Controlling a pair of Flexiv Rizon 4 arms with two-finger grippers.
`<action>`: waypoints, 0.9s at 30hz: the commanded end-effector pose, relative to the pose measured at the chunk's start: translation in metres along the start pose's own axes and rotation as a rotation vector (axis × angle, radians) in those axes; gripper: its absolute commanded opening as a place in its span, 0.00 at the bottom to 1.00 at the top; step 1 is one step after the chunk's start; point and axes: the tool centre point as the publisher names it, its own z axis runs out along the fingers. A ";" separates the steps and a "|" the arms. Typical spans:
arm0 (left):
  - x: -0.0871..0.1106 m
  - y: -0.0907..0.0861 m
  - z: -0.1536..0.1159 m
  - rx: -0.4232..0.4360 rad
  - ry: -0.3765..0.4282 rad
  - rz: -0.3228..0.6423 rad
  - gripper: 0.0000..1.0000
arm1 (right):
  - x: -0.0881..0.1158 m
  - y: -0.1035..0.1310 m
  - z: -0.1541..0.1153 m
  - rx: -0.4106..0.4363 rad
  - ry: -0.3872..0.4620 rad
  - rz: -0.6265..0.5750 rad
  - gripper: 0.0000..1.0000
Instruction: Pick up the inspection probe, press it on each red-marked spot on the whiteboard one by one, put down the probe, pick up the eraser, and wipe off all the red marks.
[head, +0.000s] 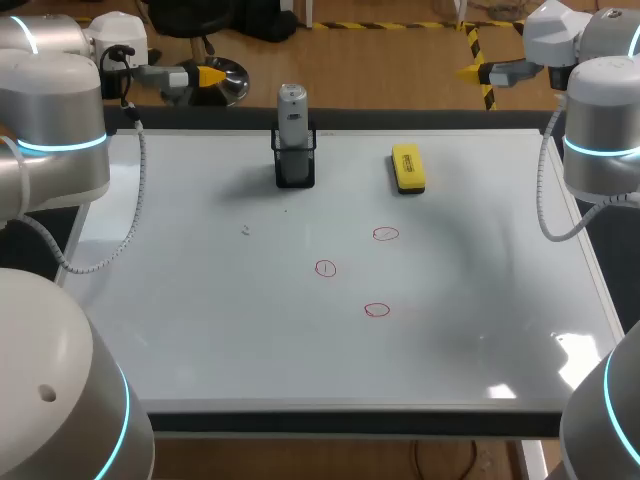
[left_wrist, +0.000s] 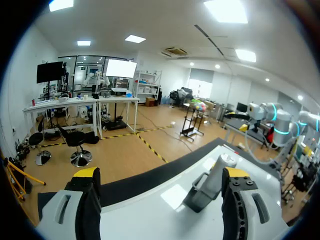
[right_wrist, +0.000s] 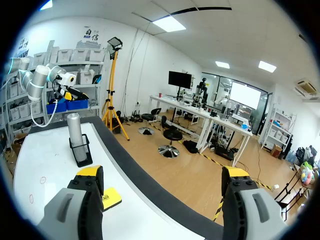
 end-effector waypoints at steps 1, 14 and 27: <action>0.000 0.000 0.000 0.002 0.001 -0.001 1.00 | 0.000 0.000 0.000 0.000 0.001 0.000 1.00; 0.000 0.000 0.000 0.002 0.012 0.006 1.00 | 0.000 0.000 0.000 0.000 0.001 0.000 1.00; 0.010 -0.002 0.001 0.049 0.168 0.080 1.00 | 0.000 0.000 0.000 0.000 0.001 0.000 1.00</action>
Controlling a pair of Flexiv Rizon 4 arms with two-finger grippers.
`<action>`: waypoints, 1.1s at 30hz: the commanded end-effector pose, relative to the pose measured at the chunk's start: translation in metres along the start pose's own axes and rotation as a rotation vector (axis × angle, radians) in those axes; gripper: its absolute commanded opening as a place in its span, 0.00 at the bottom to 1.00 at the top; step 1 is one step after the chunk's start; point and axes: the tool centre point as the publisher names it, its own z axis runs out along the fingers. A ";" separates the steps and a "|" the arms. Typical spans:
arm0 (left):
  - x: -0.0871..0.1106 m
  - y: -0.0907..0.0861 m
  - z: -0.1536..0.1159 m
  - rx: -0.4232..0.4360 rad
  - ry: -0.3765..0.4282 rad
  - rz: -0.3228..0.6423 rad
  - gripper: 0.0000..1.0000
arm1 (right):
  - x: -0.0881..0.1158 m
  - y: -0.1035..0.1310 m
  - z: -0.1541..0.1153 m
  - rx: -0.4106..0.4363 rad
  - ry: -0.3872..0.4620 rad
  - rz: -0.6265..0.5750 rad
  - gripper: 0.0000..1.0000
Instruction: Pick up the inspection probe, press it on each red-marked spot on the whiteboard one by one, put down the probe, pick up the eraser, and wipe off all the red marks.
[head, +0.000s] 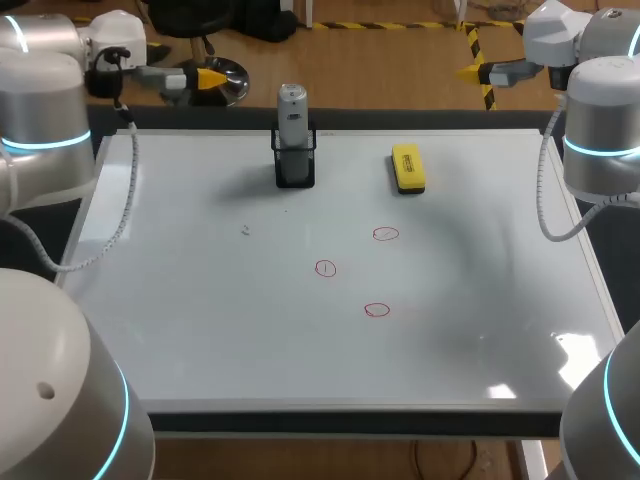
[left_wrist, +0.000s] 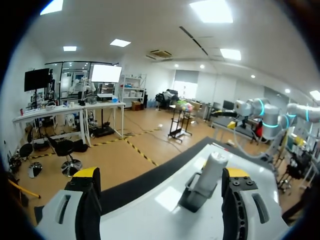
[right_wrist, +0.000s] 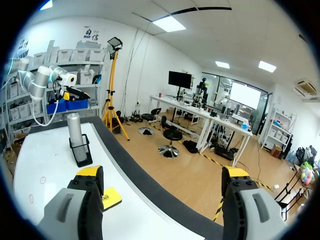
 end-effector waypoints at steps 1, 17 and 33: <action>0.000 0.003 -0.004 0.023 0.045 0.015 1.00 | 0.000 0.000 0.000 0.000 0.001 0.000 1.00; 0.026 0.008 -0.005 0.091 0.233 0.127 1.00 | 0.000 0.000 0.000 0.000 0.001 0.000 1.00; 0.051 0.013 0.007 0.138 0.367 0.169 1.00 | 0.000 0.000 0.000 0.000 0.001 0.000 1.00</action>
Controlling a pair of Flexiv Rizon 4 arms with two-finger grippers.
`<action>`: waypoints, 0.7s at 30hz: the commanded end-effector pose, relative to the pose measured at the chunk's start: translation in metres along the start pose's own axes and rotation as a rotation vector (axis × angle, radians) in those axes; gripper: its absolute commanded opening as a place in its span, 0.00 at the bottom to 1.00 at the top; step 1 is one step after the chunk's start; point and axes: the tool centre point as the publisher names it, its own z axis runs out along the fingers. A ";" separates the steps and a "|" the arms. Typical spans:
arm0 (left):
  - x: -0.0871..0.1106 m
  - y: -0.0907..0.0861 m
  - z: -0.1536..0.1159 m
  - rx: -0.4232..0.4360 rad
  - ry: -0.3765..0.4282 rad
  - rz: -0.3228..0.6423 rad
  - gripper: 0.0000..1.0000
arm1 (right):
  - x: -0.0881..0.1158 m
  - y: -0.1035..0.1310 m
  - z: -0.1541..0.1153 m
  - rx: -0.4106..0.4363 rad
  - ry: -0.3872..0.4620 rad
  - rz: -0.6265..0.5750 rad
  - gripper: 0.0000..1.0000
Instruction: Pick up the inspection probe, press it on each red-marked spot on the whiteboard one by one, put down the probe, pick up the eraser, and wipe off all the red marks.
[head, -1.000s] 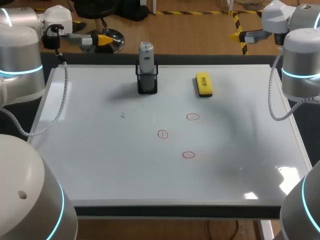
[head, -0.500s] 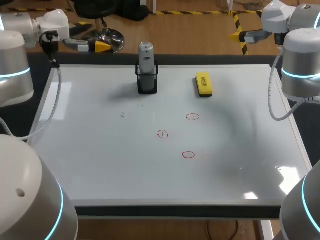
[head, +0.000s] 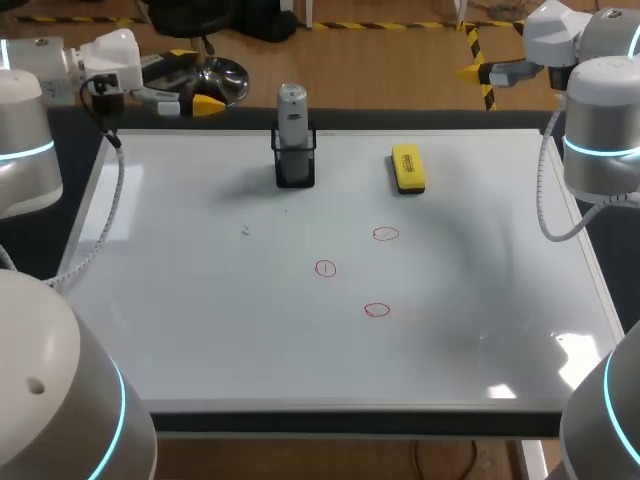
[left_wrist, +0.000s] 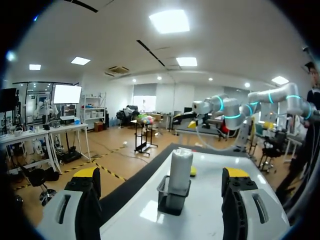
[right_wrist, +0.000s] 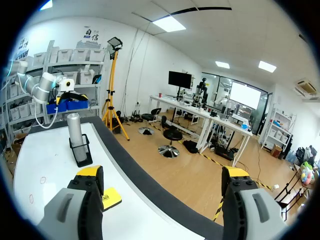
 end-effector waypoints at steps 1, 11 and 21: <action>-0.001 0.003 0.007 0.003 0.029 0.005 1.00 | 0.000 0.000 0.000 0.000 0.001 0.000 1.00; 0.012 0.012 0.024 0.016 0.085 0.031 1.00 | 0.000 0.000 0.000 0.000 0.001 0.000 1.00; 0.018 0.017 0.038 0.021 0.131 0.018 1.00 | 0.000 0.000 0.000 0.000 0.001 0.000 1.00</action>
